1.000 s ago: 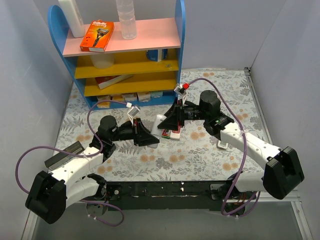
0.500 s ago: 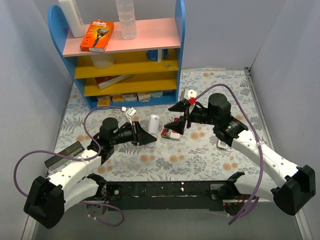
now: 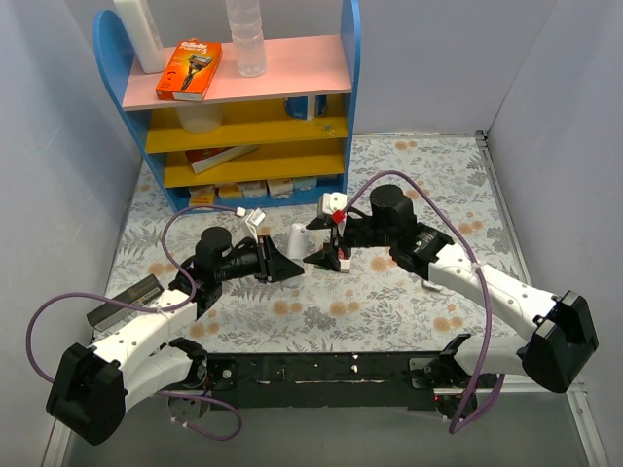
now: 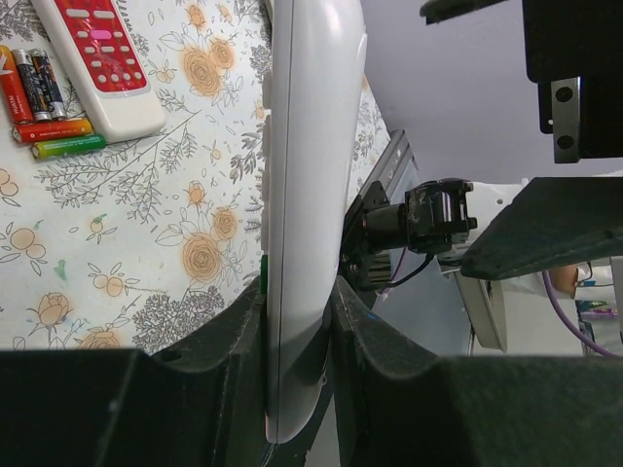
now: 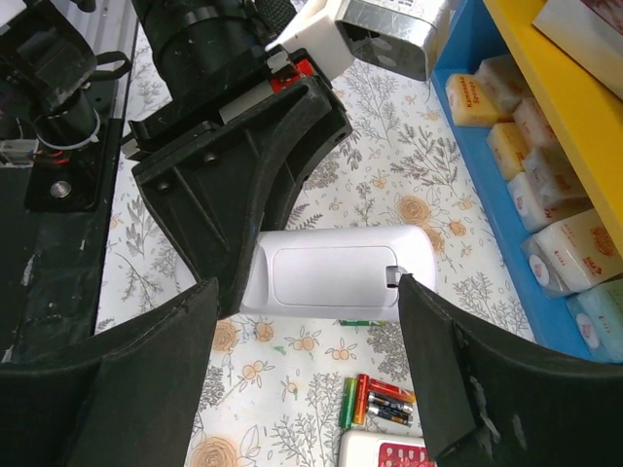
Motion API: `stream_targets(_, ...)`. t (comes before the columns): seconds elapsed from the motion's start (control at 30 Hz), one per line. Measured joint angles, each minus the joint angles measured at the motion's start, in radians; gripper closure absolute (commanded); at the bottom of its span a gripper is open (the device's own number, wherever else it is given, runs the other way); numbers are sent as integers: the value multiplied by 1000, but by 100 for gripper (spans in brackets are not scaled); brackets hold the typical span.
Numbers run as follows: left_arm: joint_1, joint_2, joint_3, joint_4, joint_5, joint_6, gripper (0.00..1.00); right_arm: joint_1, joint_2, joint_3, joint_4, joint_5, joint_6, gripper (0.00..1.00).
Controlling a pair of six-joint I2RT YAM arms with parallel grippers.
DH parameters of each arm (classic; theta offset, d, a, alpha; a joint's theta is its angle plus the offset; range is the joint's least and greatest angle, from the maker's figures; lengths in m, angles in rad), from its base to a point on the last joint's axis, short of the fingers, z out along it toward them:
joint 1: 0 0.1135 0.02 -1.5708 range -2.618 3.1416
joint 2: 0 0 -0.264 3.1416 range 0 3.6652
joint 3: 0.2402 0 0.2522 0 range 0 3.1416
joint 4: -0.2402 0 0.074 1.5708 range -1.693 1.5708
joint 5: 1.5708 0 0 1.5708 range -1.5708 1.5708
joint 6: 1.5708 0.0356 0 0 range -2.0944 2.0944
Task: Load the batteries into the remote control
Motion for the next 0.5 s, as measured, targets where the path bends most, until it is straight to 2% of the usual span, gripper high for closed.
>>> stream_targets(0.5,0,-15,19,-47,-4,33,100,10,61,31,1,21,-32,23)
